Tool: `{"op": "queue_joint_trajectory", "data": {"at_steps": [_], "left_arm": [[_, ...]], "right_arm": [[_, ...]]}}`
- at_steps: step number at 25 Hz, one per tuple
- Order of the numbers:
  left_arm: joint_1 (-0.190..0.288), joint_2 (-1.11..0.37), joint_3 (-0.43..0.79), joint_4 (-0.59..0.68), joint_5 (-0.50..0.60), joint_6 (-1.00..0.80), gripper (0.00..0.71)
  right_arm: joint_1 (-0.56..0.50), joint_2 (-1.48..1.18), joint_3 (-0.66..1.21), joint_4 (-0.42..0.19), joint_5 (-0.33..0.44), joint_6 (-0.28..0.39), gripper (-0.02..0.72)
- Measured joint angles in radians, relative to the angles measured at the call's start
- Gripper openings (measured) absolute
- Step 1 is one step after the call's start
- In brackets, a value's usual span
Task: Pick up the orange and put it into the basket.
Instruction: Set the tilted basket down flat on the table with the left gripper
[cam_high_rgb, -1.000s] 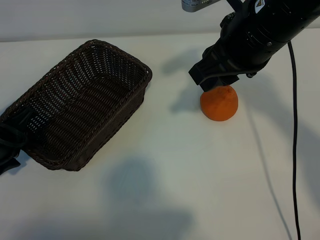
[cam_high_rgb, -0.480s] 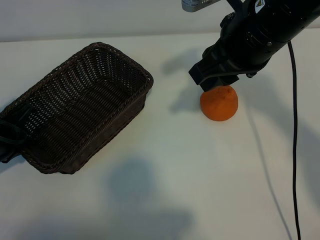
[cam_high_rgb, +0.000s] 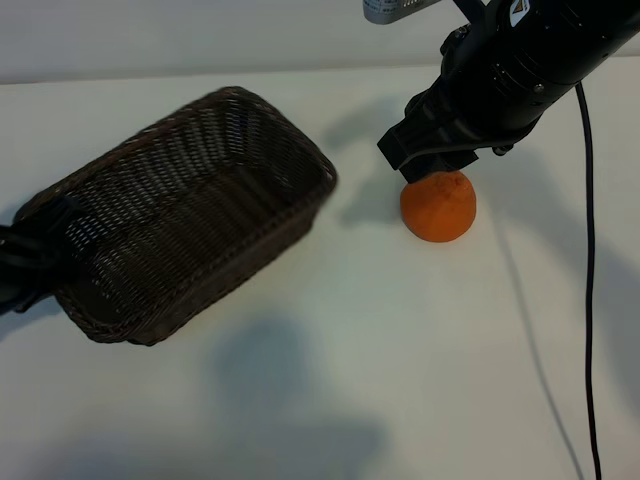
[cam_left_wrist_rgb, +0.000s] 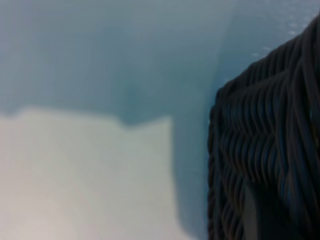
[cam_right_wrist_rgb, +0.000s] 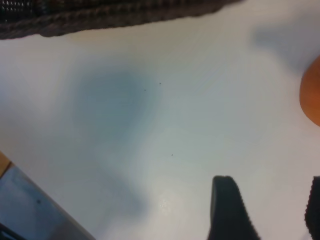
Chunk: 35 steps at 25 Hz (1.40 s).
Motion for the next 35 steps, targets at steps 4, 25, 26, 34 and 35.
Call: {"op": "queue_joint_trajectory", "data": {"at_steps": [4,25,26,34,35], "left_arm": [[0.0,-0.006,-0.05,-0.09,0.05,0.177,0.16],[0.07,0.112,-0.403,-0.148,0.374,0.579,0.16],[0.07,0.127,-0.427,-0.154,0.377,0.59,0.16],[0.07,0.262,-0.547,-0.339,0.417,0.762,0.16],[0.066,0.277,-0.551,-0.355,0.417,0.777,0.16]], "right_arm": [[0.0,0.0,0.0,0.0,0.0,0.0,0.387],[0.0,0.0,0.0,0.0,0.006,0.0,0.387],[0.0,0.0,0.0,0.0,0.007,0.0,0.387],[0.0,0.0,0.0,0.0,0.011,0.0,0.387],[0.0,0.0,0.0,0.0,0.011,0.0,0.387]]}}
